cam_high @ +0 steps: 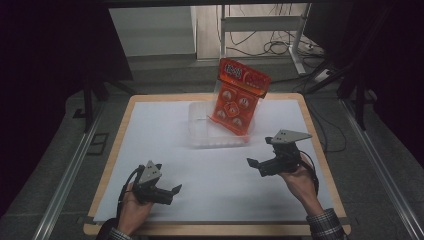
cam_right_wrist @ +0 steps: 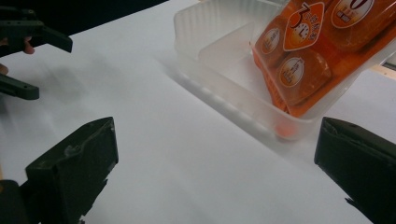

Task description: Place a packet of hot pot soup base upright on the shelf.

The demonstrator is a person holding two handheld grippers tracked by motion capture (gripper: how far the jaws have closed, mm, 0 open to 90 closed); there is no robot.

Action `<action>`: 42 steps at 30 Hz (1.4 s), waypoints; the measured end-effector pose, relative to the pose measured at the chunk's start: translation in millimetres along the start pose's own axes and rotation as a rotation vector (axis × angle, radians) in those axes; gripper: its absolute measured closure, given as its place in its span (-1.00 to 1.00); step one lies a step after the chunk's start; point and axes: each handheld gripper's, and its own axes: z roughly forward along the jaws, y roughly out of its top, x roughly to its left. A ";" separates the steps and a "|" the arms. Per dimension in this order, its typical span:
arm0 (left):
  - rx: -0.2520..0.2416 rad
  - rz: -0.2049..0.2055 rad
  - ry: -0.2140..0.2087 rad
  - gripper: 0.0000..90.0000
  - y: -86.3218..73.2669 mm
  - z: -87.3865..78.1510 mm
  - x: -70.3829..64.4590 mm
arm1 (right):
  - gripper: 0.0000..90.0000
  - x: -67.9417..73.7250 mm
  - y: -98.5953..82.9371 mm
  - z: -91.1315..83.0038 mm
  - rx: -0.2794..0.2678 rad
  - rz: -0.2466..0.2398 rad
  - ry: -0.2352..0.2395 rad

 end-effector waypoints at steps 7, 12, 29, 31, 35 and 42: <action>0.000 0.003 -0.003 -1.00 0.3 0.4 -1.0 | -1.00 8.3 -9.0 -9.4 0.002 -0.002 -0.004; -0.001 0.005 -0.003 -1.00 0.4 0.3 -1.3 | -1.00 10.1 -13.3 -12.7 0.007 -0.008 -0.015; -0.001 0.006 -0.001 -1.00 0.4 0.1 -1.2 | -1.00 9.7 -40.7 -17.1 0.039 -0.031 -0.063; -0.001 0.005 -0.001 -1.00 0.4 0.1 -1.1 | -1.00 8.0 -43.8 -17.7 0.045 -0.025 -0.070; -0.001 0.005 0.000 -1.00 0.2 0.2 -0.9 | -1.00 3.6 -49.1 -18.6 0.043 -0.020 -0.080; 0.000 0.004 -0.001 -1.00 0.1 0.4 -0.9 | -1.00 -4.5 -58.4 -15.7 0.047 0.000 -0.088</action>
